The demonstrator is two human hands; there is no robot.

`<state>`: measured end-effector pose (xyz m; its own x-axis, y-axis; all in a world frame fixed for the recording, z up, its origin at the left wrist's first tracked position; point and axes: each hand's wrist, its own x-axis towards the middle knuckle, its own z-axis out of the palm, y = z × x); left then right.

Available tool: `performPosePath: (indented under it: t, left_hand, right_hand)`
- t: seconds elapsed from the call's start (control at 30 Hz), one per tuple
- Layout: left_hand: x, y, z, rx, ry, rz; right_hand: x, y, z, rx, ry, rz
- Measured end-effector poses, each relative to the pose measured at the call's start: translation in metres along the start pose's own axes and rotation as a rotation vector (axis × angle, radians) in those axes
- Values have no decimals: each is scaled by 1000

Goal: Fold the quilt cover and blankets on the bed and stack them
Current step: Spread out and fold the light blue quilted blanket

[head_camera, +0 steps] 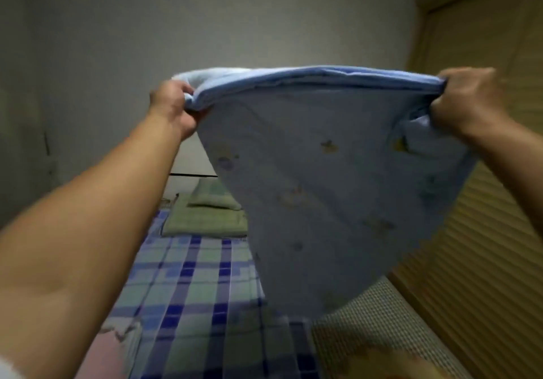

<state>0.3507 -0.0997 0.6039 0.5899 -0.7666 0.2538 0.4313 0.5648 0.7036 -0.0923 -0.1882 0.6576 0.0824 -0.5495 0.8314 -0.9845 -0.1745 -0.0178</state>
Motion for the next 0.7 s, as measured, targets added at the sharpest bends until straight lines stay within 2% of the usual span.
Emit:
performPosePath:
  t: [0.07,0.17,0.27,0.37,0.43,0.5,0.57,0.63,0.7]
  left_hand:
    - [-11,20,-2,79,50,38]
    - [-66,15,-36,210,96,-62]
    - [-143,-33,-101,255,232,-258]
    - [-229,-104,-179,407,475,-408]
    - [-292,-151,-228,463,623,-523]
    - [-359,-195,-273,410,776,-661]
    - [-422,-239,-308,425,900,-805]
    - [-477,-285,-330,557,957,-928]
    - [-520,-327,-347,809,974,-1044]
  right_hand:
    - [-9,5,-7,69,25,-58]
    - [-67,13,14,232,-5,-152]
    - [-152,21,58,381,-106,-296]
    - [-252,54,115,512,-315,-357]
    - [-324,97,152,566,-475,-256]
    - [-397,145,185,563,-636,-16]
    - [-471,178,211,541,-809,131]
    - [-541,194,227,526,-1045,206]
    - [-610,204,242,497,-1251,138]
